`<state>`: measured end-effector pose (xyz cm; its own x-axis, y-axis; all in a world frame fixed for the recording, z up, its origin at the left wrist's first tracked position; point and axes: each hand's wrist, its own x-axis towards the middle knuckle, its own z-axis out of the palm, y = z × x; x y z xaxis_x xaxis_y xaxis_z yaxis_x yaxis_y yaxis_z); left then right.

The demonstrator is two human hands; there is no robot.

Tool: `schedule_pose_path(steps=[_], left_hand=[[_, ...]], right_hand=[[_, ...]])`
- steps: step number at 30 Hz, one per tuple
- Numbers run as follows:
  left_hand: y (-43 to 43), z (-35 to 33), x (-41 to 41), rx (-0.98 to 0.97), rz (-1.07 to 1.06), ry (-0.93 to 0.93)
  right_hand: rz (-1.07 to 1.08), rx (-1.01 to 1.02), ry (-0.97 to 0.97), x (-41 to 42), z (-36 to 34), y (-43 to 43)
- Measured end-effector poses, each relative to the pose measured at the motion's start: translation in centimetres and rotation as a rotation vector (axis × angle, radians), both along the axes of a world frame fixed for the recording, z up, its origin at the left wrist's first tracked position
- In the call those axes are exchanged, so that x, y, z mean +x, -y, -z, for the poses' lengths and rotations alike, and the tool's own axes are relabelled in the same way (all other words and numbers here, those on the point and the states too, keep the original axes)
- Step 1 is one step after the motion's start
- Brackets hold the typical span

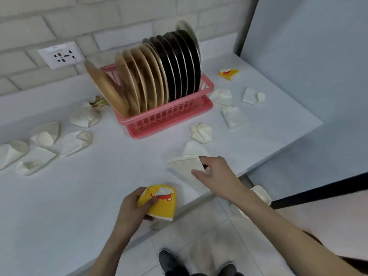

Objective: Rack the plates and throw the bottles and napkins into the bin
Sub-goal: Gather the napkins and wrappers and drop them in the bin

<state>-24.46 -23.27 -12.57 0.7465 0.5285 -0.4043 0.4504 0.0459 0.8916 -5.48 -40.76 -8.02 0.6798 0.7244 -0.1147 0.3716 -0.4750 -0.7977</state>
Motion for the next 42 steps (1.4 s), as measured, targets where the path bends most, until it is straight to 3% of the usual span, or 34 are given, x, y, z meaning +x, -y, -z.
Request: schedule_pose_path(steps=[6,16,31,38,42], left_hand=[[10.8,0.1,6.3,0.016,0.149,-0.002],[26.3,5.0,13.0,-0.076,0.351,-0.178],[28.3,12.5,22.3,0.011,0.801,-0.332],[28.3,15.2,25.3,0.032,0.85,-0.385],[29.5,20.8,27.8,0.053,0.876,-0.408]], right_hand=[[0.238,0.029,-0.044,2.1,0.0,14.7],[0.435,-0.21,-0.092,4.0,6.3,32.3],[0.727,-0.267,-0.221,2.9,11.3,35.5],[0.799,-0.221,-0.287,2.7,13.9,36.9],[0.8,-0.22,-0.29,4.4,19.1,38.3]])
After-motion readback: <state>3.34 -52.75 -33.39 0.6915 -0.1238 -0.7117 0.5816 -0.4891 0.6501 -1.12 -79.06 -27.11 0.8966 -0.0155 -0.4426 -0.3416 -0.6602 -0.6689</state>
